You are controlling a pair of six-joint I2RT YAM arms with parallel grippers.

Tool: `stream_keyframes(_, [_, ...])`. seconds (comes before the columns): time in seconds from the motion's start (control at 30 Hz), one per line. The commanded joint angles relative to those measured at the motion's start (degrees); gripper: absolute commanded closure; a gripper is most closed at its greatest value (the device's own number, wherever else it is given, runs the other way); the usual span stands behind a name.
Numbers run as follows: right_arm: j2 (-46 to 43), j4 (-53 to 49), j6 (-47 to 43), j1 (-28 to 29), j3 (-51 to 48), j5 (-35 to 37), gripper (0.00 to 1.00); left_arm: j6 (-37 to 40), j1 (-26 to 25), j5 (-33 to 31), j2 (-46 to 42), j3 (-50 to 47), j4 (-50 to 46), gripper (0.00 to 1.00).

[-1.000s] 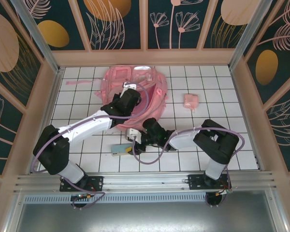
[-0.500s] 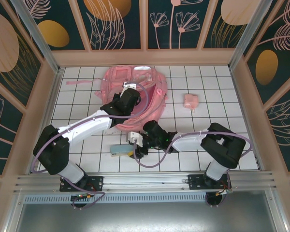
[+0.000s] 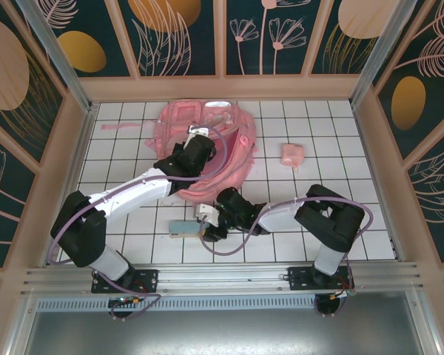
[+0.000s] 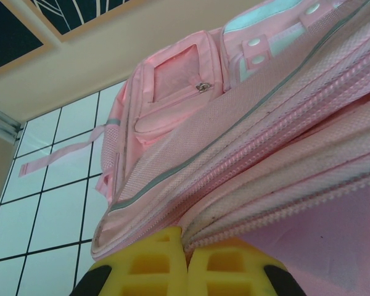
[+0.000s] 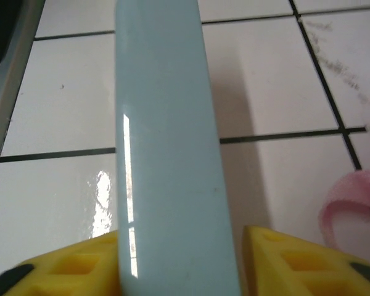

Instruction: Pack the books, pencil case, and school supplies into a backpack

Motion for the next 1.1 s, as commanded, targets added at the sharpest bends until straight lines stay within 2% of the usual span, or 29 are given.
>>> stream_keyframes(0.0, [-3.08,4.71,0.37,0.46,-1.87,2.24,0.58,-2.01,0.73,-0.05,0.68,2.33,2.28,1.00])
stream_keyframes(0.1, [-5.26,5.67,1.13,0.46,-3.39,3.42,0.71,-2.01,0.74,0.00,0.86,2.41,2.20,1.00])
stream_keyframes(0.3, [-11.68,9.14,4.65,0.37,-8.16,5.22,0.71,-2.35,0.81,-0.40,0.78,2.79,1.71,1.00])
stream_keyframes(0.47, [-21.17,10.07,9.05,-0.51,-13.41,7.31,0.71,-2.78,0.73,-0.69,0.12,3.22,1.16,1.00])
stream_keyframes(0.57, [-27.21,8.52,13.64,-3.57,-15.24,6.69,0.73,-3.14,0.78,-0.40,-0.32,3.54,1.03,1.00])
stream_keyframes(0.7, [-32.44,6.67,19.49,-10.79,-15.39,3.96,0.74,-4.03,0.78,-0.41,-1.65,3.76,1.26,1.00])
stream_keyframes(0.83, [-31.90,7.28,25.77,-17.16,-13.33,0.20,0.74,-3.85,0.71,1.96,-4.74,2.42,3.84,1.00])
stream_keyframes(1.07, [-22.01,8.35,40.42,-23.10,-7.00,-4.84,0.73,-3.30,0.64,4.81,-8.62,3.14,5.13,1.00])
